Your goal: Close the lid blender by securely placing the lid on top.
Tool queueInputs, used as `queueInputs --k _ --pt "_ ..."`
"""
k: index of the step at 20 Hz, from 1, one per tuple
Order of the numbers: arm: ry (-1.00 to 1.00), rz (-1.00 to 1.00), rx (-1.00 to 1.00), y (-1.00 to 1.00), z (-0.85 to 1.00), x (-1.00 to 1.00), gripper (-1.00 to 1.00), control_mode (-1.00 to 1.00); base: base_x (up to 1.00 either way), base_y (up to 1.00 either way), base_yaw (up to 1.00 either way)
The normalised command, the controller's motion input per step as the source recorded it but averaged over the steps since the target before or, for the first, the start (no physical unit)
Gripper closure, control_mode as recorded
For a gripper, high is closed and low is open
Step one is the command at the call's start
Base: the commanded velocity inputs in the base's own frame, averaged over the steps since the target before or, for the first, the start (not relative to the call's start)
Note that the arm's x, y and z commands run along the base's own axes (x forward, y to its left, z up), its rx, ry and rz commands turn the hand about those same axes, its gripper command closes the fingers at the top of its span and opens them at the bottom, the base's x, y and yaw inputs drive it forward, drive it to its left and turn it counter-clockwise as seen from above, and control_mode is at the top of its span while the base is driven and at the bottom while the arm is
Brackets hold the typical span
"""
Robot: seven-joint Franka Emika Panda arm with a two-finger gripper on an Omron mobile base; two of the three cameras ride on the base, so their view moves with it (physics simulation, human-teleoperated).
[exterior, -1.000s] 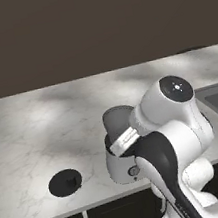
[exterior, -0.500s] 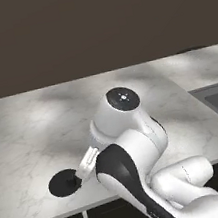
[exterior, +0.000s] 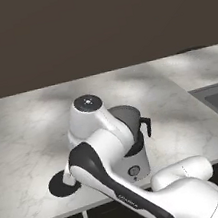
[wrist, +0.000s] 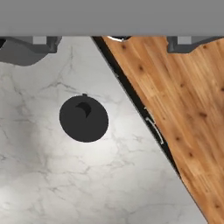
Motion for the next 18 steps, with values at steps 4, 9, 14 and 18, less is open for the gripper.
queueInputs --k 4,9,14,18 --pt "0.04 0.01 -0.03 0.00 -0.52 0.50 -1.00 -1.00 0.00 0.00 0.00" --pt "0.05 0.00 -0.10 0.14 -0.47 0.54 -1.00 -1.00 0.00 0.00 0.00" --pt "0.01 0.00 -0.10 0.12 -0.42 0.38 -1.00 -1.00 0.00 0.00 0.00" --pt "0.03 0.00 -0.10 0.17 -0.39 0.30 -1.00 -1.00 0.00 0.00 0.00"
